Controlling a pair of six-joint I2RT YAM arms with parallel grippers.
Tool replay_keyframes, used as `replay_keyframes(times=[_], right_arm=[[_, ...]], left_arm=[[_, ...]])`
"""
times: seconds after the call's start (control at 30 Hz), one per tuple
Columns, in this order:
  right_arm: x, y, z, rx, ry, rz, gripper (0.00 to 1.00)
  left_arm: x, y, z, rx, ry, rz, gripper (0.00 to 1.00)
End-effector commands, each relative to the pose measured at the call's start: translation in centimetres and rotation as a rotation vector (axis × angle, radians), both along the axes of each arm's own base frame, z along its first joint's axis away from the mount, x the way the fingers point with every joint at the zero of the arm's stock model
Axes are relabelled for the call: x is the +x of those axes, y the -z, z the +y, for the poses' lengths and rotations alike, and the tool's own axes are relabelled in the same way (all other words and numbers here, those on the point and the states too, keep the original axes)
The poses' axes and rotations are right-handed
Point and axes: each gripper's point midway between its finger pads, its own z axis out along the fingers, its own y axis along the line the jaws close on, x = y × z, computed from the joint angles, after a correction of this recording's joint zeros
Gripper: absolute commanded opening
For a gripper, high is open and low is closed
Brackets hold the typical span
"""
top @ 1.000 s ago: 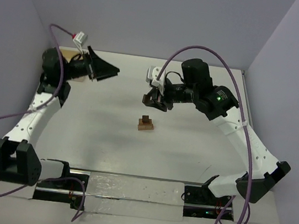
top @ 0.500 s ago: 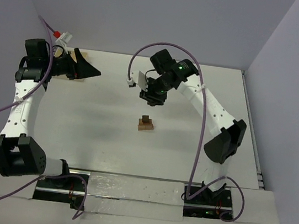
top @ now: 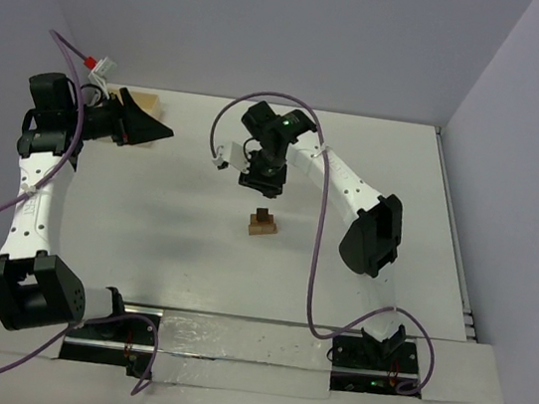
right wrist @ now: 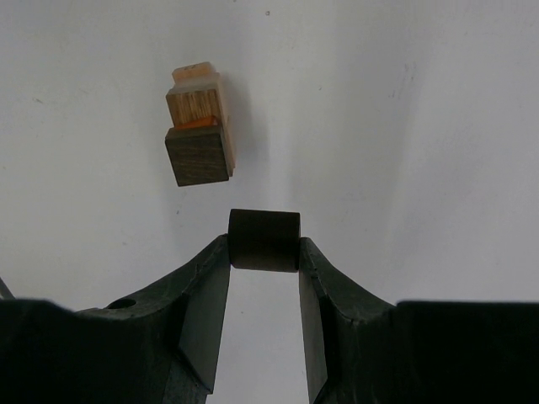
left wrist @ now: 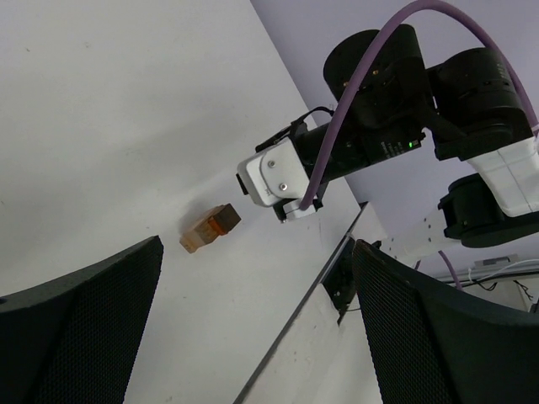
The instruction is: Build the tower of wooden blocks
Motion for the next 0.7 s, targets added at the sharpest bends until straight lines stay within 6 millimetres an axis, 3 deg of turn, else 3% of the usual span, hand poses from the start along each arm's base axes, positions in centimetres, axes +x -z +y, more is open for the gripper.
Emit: replay_keyframes(times=[0.0, 0.33, 0.67], right_arm=[[-2.1, -0.6, -1.1, -0.085, -0.003, 0.037, 0.00], [-3.9, 1.2, -0.5, -0.150, -0.027, 0.066, 0.00], [-5.3, 2.4, -1.3, -0.216, -0.042, 0.087, 0.00]], left_arm=[[-0.5, -1.5, 0.1, -0.019, 0.024, -0.061, 0.99], [-0.9, -1.3, 0.5, -0.040, 0.024, -0.054, 0.99], [-0.9, -1.2, 0.6, -0.058, 0.024, -0.045, 0.99]])
